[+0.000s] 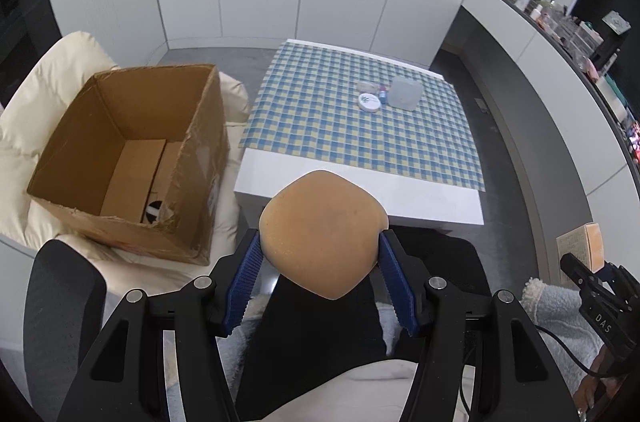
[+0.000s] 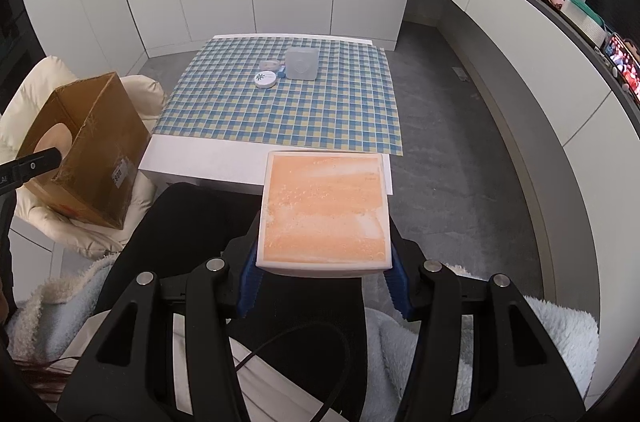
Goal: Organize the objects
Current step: 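Carry the peach sponge and brown puff over the cardboard box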
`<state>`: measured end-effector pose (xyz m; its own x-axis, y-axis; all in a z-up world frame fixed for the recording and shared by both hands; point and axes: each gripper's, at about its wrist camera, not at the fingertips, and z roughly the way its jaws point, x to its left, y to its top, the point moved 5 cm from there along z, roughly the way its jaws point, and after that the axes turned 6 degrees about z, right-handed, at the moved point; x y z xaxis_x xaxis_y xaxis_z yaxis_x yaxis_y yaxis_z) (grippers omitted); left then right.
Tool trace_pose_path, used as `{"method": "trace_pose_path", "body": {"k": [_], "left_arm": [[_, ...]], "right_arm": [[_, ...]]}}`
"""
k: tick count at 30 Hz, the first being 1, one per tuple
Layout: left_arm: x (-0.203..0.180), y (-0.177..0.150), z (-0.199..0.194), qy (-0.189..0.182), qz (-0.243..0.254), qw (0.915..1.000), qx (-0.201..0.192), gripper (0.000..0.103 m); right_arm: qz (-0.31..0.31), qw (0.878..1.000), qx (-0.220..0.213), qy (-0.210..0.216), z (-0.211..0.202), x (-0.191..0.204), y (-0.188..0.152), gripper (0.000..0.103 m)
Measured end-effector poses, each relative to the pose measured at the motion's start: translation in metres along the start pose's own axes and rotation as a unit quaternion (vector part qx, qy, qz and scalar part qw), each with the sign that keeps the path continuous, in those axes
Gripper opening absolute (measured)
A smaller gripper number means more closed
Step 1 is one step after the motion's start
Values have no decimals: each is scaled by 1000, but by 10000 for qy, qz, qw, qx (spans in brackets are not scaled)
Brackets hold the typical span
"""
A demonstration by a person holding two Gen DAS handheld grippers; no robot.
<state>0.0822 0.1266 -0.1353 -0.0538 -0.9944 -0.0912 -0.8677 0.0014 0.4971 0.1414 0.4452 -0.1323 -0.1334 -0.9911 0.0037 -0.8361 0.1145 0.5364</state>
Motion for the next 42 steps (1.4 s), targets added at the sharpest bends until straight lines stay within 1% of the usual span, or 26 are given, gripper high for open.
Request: {"method": "trace_pose_path", "body": {"k": [4, 12, 16, 17, 20, 26, 33, 38, 42], "left_arm": [[11, -2, 3, 75, -149, 9998, 67, 59], [28, -7, 3, 201, -352, 9992, 70, 59], [43, -11, 1, 422, -424, 9982, 18, 59], [47, -11, 1, 431, -452, 9980, 26, 59], [62, -13, -1, 478, -592, 9971, 45, 59], [93, -21, -11, 735, -848, 9937, 28, 59], [125, -35, -24, 946, -1152, 9888, 18, 59], [151, -46, -36, 1122, -1447, 9831, -28, 59], [169, -57, -43, 1255, -1692, 9776, -16, 59]], "right_arm": [[-126, 9999, -8, 58, 3, 11, 5, 54], [-397, 9989, -7, 235, 12, 37, 13, 54], [-578, 9978, 29, 319, 18, 53, 16, 54], [-620, 9975, 36, 339, 20, 58, 17, 54], [-788, 9959, 24, 437, 24, 77, 20, 54], [-1059, 9917, -47, 730, 28, 118, 26, 54], [-1403, 9840, -74, 1098, 31, 168, 30, 54], [-1669, 9773, -60, 1304, 33, 200, 29, 54], [-1952, 9701, -66, 1438, 32, 235, 28, 54]]}}
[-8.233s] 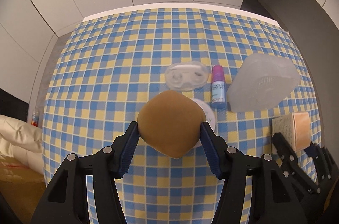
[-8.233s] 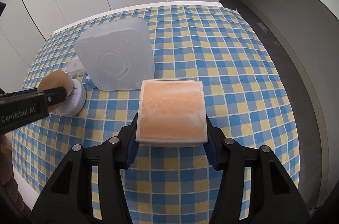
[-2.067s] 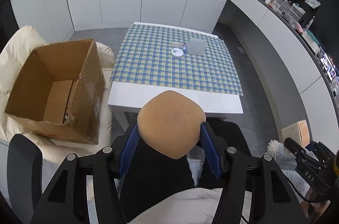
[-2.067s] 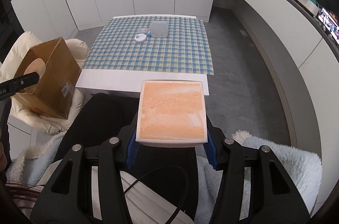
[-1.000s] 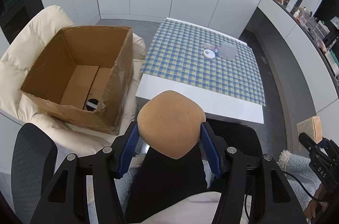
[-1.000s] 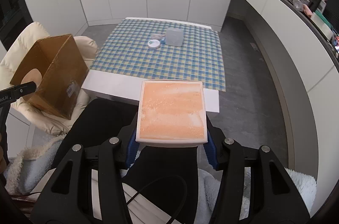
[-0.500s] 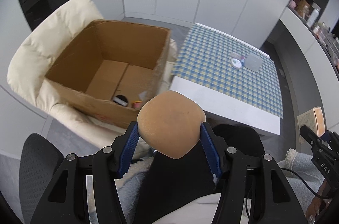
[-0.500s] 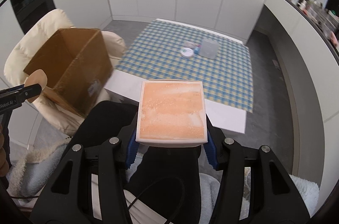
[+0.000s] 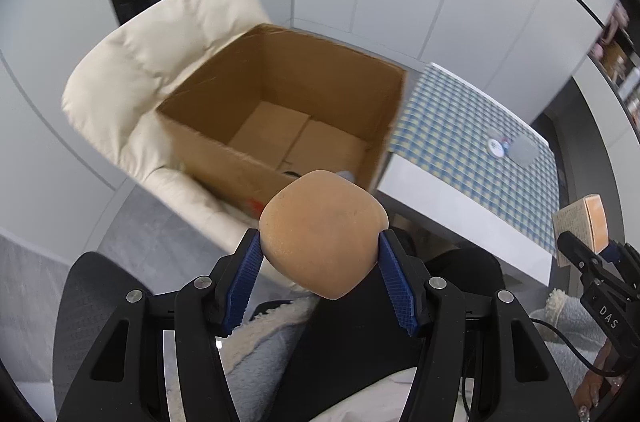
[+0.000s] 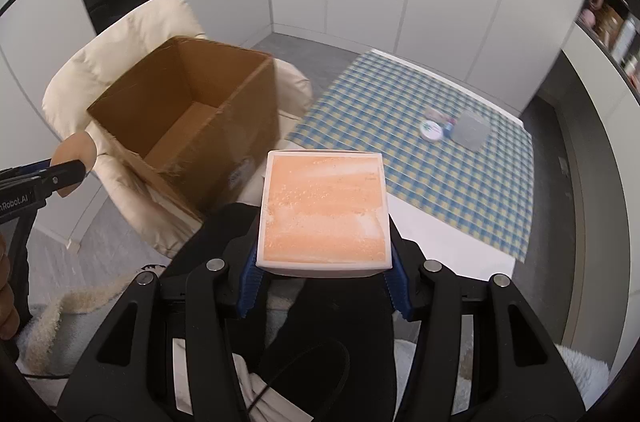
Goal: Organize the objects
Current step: 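Carry the peach sponge and brown puff over the cardboard box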
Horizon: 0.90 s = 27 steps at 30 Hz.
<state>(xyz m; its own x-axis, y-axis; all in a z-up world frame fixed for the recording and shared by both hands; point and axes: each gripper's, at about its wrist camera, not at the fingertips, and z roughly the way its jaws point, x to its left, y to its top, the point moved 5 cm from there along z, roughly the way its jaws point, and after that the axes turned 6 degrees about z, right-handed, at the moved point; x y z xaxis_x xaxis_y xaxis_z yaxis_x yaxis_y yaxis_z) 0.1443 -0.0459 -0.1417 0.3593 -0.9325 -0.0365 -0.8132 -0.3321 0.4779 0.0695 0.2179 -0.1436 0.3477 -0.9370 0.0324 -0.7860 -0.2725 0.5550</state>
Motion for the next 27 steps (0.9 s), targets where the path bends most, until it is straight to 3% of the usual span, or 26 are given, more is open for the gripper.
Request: {"method": "trace_pose_path", "body": {"k": [12, 27], "left_arm": [[35, -8, -4, 178, -405, 9990, -2, 60], [32, 7, 8, -40, -352, 9994, 63, 60]], "right_arm": [[-776, 9955, 57, 532, 11, 75, 16, 54], [-955, 9937, 152, 574, 21, 95, 20, 54]]}}
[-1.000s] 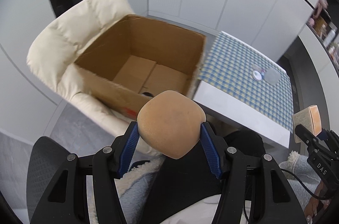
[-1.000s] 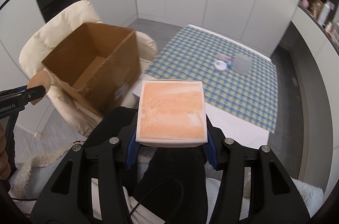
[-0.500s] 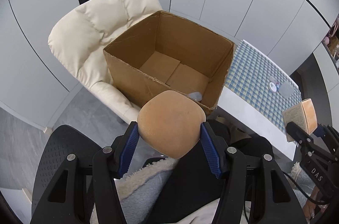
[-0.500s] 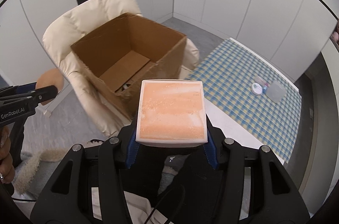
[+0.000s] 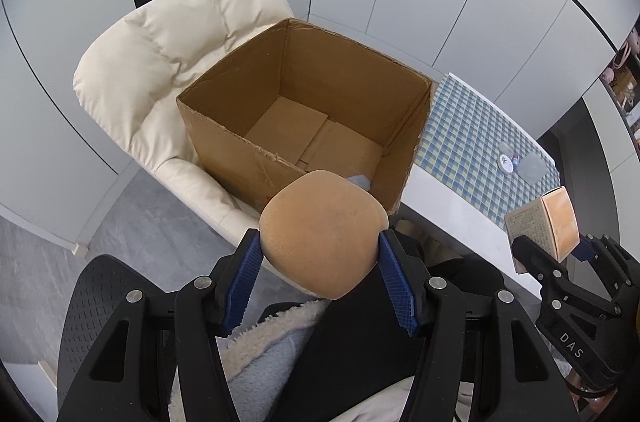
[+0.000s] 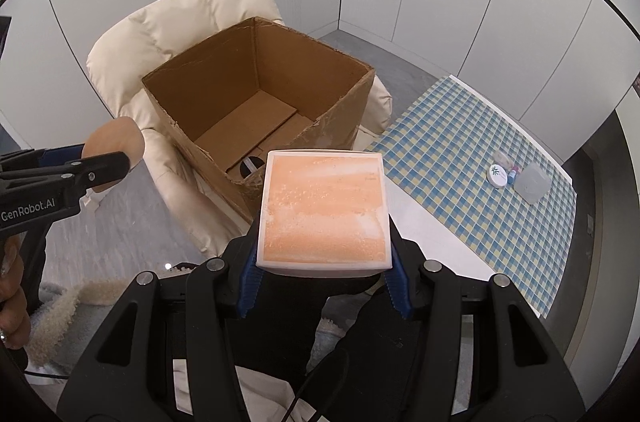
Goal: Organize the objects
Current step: 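Carry the peach sponge and brown puff over the cardboard box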
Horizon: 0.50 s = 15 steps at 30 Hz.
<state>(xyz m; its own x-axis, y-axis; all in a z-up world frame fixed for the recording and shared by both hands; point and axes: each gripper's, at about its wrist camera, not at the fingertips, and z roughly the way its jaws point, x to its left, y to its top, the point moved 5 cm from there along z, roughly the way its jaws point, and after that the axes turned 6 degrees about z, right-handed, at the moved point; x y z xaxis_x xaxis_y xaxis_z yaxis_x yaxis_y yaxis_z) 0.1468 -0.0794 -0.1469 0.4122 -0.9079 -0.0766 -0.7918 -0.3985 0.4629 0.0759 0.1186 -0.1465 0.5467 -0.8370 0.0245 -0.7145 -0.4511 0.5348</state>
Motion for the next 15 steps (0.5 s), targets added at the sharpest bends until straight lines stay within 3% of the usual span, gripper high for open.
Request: {"method": "trace_pose_path", "body": {"k": [6, 15], "left_arm": [[6, 11, 13, -91, -88, 9998, 118, 59], [14, 53, 39, 90, 170, 9997, 155, 60]], "right_arm": [[-81, 10000, 53, 20, 12, 4, 10, 54], [-340, 9994, 76, 77, 43, 22, 48, 54]]}}
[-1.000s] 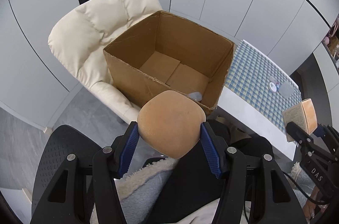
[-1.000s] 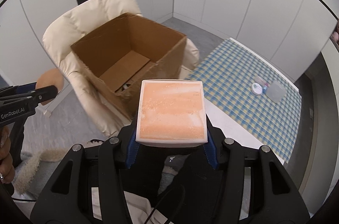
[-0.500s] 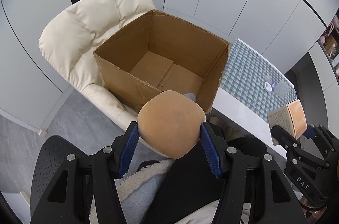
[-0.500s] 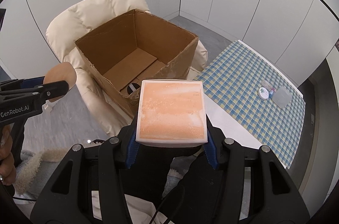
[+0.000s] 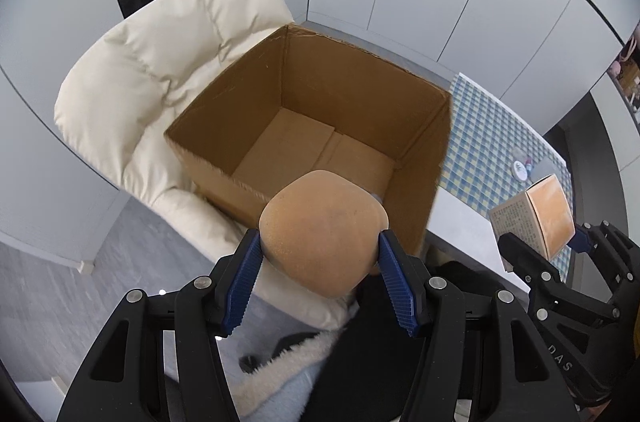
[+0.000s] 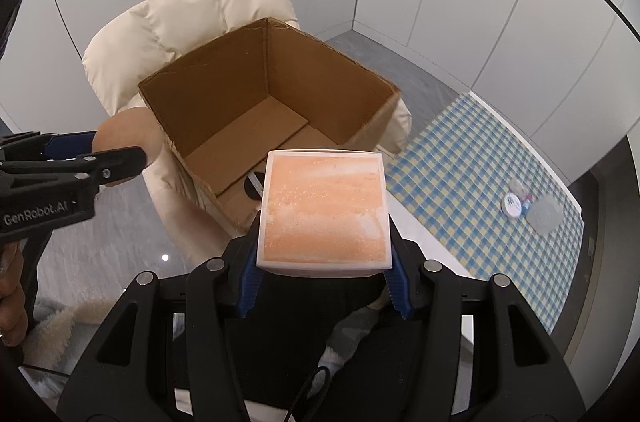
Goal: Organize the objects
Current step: 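Lower the peach sponge and brown puff into the box and open both tools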
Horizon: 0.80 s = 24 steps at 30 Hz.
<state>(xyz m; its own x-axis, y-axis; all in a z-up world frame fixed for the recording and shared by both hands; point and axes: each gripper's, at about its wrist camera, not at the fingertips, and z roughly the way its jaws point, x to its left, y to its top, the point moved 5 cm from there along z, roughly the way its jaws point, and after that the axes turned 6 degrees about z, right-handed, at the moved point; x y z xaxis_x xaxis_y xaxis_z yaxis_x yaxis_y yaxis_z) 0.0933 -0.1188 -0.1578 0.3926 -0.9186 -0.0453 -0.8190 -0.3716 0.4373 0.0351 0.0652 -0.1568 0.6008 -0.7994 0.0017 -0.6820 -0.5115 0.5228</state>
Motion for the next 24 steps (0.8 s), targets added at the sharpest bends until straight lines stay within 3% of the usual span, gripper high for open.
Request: {"method": "trace_pose_path", "body": {"k": [14, 24], "left_arm": [[30, 82, 61, 149, -96, 9998, 20, 60], [62, 89, 106, 539, -214, 9982, 148, 58]], "right_arm": [[-345, 9993, 63, 123, 73, 28, 66, 54], [-346, 9989, 285, 123, 133, 18, 93, 54]]}}
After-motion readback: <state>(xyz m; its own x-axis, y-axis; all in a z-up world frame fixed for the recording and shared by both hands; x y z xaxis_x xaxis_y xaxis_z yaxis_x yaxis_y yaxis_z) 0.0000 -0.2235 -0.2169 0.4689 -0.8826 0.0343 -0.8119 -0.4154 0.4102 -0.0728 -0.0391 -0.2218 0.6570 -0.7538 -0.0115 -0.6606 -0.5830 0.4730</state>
